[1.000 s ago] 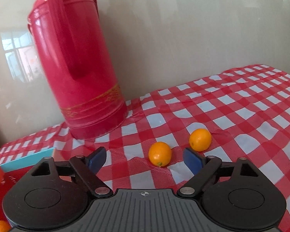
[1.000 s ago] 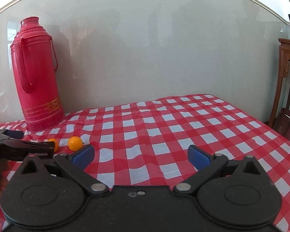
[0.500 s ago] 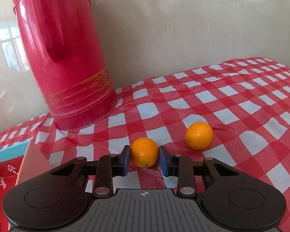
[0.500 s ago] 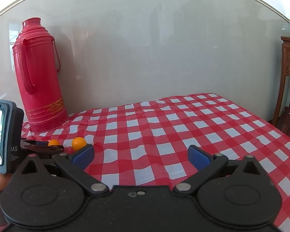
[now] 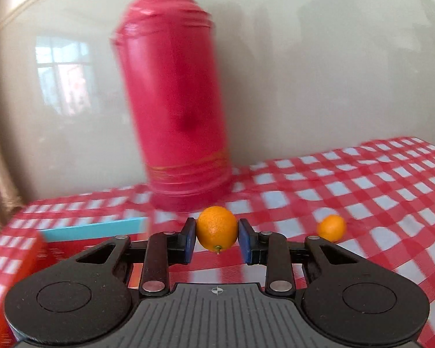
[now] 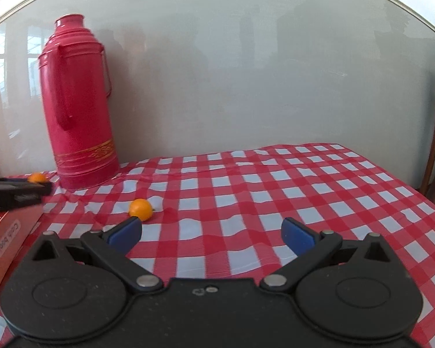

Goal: Organize fruits
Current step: 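Drop the orange into the box with the left tool while the right tool reaches the last small orange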

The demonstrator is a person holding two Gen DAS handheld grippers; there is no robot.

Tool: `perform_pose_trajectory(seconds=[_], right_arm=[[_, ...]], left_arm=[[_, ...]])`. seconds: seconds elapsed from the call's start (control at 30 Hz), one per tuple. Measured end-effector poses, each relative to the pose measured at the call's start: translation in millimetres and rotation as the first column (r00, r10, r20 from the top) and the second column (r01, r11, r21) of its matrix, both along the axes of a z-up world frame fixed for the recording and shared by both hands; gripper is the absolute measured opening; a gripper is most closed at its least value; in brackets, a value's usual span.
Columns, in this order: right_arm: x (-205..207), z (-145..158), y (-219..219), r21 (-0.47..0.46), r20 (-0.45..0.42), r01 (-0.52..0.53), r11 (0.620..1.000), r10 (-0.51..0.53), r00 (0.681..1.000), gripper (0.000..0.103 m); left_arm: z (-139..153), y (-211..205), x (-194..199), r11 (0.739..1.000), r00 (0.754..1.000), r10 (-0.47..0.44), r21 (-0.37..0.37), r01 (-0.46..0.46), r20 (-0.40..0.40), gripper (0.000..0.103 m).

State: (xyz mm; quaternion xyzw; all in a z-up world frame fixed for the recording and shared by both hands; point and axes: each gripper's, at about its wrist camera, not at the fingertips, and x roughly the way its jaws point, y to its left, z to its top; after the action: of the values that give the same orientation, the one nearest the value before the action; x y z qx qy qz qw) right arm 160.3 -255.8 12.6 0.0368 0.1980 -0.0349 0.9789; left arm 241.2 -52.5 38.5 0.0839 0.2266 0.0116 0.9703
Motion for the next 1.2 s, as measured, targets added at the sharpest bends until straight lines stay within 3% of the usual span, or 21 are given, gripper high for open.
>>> perform_pose_trajectory(seconds=[0.17,0.33,0.63,0.67,0.73,0.77,0.8,0.97,1.2], right_arm=[[0,0,17,-0.027,0.001,-0.04,0.999,0.04,0.999,0.097],[-1,0,34,-0.062,-0.002,-0.072,0.995,0.072,0.997,0.097],[1,1,58,-0.101,-0.007,-0.115,0.988,0.115,0.993,0.097],[1,1,60,-0.105,-0.006,-0.119,0.987,0.119,0.993,0.097],[2,1,64,-0.109,-0.006,-0.13,0.985,0.131,0.991,0.097],[2,2,66,-0.11,-0.006,-0.134,0.985,0.134,0.991,0.097],[3,1,67,-0.109,-0.006,-0.137,0.984,0.137,0.991,0.097],[5,0,80,-0.116,-0.009,-0.163,0.98,0.163,0.987,0.097],[8,-2,106,-0.135,-0.021,-0.211,0.968,0.211,0.977,0.097]], left_arm=[[1,52,-12,0.994,0.994,0.108,-0.008,-0.108,-0.019,0.031],[-12,96,-12,0.976,0.973,0.209,-0.047,-0.214,-0.095,0.031],[-14,125,-17,0.946,0.947,0.285,-0.116,-0.302,-0.146,0.032],[-14,127,-19,0.943,0.945,0.292,-0.121,-0.311,-0.147,0.036],[-10,129,-27,0.938,0.943,0.303,-0.135,-0.32,-0.136,0.064],[-5,130,-36,0.931,0.94,0.323,-0.14,-0.337,-0.109,0.084],[0,131,-45,0.926,0.936,0.345,-0.139,-0.351,-0.067,0.093],[18,144,-85,0.922,0.923,0.379,-0.113,-0.371,0.061,0.103],[12,185,-140,0.864,0.856,0.502,-0.121,-0.489,0.121,0.103]])
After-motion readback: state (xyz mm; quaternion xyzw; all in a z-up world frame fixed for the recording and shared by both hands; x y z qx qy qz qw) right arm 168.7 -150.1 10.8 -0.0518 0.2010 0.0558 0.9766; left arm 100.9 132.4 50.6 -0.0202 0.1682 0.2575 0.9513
